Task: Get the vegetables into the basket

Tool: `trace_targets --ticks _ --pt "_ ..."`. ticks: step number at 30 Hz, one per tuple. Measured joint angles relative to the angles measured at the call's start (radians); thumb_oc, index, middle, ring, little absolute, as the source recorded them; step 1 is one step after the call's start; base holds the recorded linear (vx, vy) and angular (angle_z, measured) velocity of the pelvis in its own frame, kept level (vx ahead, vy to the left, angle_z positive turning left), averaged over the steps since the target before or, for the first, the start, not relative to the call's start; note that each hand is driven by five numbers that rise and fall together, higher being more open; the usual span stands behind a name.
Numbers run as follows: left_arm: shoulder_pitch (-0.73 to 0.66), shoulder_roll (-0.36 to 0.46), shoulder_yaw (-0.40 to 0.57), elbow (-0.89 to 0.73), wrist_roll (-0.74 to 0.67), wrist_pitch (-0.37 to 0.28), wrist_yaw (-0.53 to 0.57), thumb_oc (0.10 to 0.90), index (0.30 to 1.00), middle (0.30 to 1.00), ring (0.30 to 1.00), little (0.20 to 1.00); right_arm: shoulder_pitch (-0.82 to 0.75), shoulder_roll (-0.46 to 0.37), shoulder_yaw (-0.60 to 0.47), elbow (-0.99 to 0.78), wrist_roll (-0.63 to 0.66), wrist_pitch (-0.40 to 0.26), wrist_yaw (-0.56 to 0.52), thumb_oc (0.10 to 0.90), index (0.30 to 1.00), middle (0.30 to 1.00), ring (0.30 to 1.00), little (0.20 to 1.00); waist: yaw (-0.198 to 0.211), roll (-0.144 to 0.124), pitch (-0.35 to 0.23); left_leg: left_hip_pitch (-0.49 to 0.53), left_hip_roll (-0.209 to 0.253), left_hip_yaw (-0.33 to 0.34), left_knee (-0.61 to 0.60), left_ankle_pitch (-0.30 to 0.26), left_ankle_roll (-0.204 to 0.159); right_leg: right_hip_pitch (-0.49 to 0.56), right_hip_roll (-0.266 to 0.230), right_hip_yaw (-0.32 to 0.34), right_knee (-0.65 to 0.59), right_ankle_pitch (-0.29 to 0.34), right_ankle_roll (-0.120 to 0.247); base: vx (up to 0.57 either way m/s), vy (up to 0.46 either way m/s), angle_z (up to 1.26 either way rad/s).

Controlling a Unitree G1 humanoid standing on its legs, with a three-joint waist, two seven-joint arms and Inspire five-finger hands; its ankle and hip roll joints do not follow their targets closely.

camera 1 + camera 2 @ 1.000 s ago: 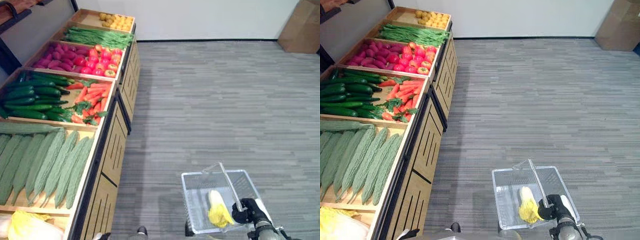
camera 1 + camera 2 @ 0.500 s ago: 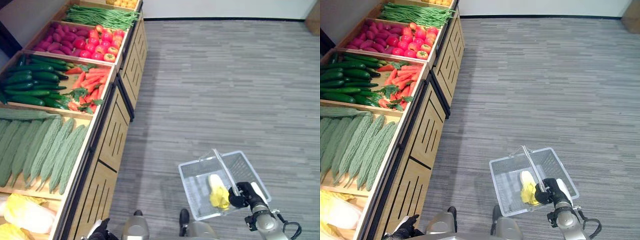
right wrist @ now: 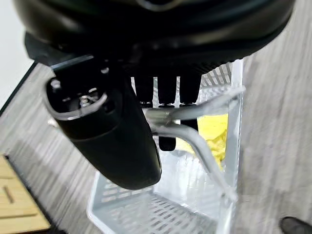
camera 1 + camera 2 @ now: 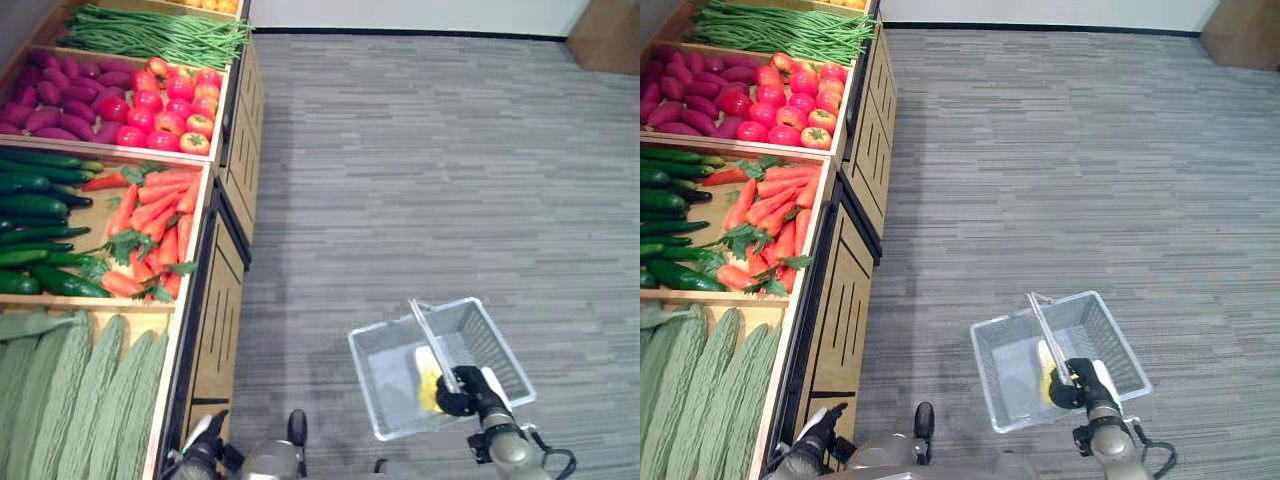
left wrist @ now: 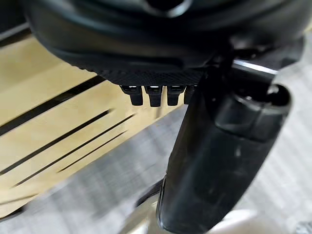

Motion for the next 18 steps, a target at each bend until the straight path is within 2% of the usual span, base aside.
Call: trace_targets --ticks 2,8,11,13,16,17,18 --pt "-0.005 0.005 -0.005 0.0 0.001 0.001 0.001 0.9 1.0 1.0 1.0 1.0 -0.015 0.0 0.001 0.0 -0.001 0.0 0.0 0.4 0.3 0.3 0.3 0.3 0.006 -0.006 -0.005 0.004 0.0 0.007 0.0 -0.002 0.003 0.003 0.0 0.001 -0.005 0.011 0.015 0.05 0.137 -0.04" --pt "0.031 0.019 -0.031 0.009 0.039 0.009 -0.002 0.9 1.0 1.0 1.0 1.0 -0.043 -0.003 0.001 0.002 -0.001 0.0 0.002 0.4 0.3 0.3 0.3 0.3 0.02 -0.01 -0.012 0.016 0.009 0.023 0.0 -0.002 0.003 0.011 0.008 0.001 -0.013 0.006 0.021 0.01 0.118 -0.07" --pt "0.045 0.02 -0.031 0.029 0.04 0.014 -0.005 0.9 1.0 1.0 1.0 1.0 -0.062 -0.003 0.004 0.0 -0.001 0.0 0.002 0.4 0.3 0.3 0.3 0.3 0.026 -0.006 -0.013 0.005 0.035 0.05 0.0 -0.003 0.002 -0.051 0.024 0.0 0.064 0.0 0.027 -0.02 0.117 -0.29" --pt "0.043 0.017 -0.033 0.036 0.04 0.015 -0.009 0.9 1.0 1.0 1.0 1.0 -0.065 -0.008 0.005 0.01 -0.001 0.002 0.0 0.4 0.3 0.3 0.3 0.3 0.023 0.005 -0.012 0.004 0.049 0.055 -0.001 -0.032 -0.007 -0.115 0.044 -0.002 0.169 -0.002 0.027 0.03 0.073 -0.23" --pt "0.041 0.005 -0.033 0.04 0.04 0.013 -0.01 0.9 1.0 1.0 1.0 1.0 -0.046 -0.008 0.031 0.012 -0.001 0.005 0.0 0.4 0.3 0.3 0.3 0.3 0.013 0.007 -0.01 0.016 0.042 0.059 -0.001 -0.045 0.019 -0.223 0.023 -0.032 0.365 -0.019 0.022 0.08 0.023 -0.14" --pt "0.039 0.0 -0.036 0.028 0.04 0.013 -0.007 0.9 1.0 1.0 1.0 1.0 -0.04 -0.009 0.042 0.012 -0.001 0.005 0.001 0.4 0.3 0.3 0.3 0.3 0.009 0.01 -0.007 0.021 0.038 0.056 -0.002 -0.053 0.032 -0.252 0.018 -0.042 0.397 -0.045 0.008 0.14 -0.027 -0.14" --pt "0.038 -0.001 -0.039 0.029 0.039 0.02 -0.008 0.9 1.0 1.0 1.0 1.0 -0.04 -0.008 0.05 0.006 -0.001 0.004 0.001 0.4 0.3 0.3 0.3 0.3 0.001 0.01 -0.006 0.02 0.042 0.056 -0.002 -0.05 0.037 -0.274 0.021 -0.063 0.369 -0.063 -0.001 0.09 -0.029 -0.17"
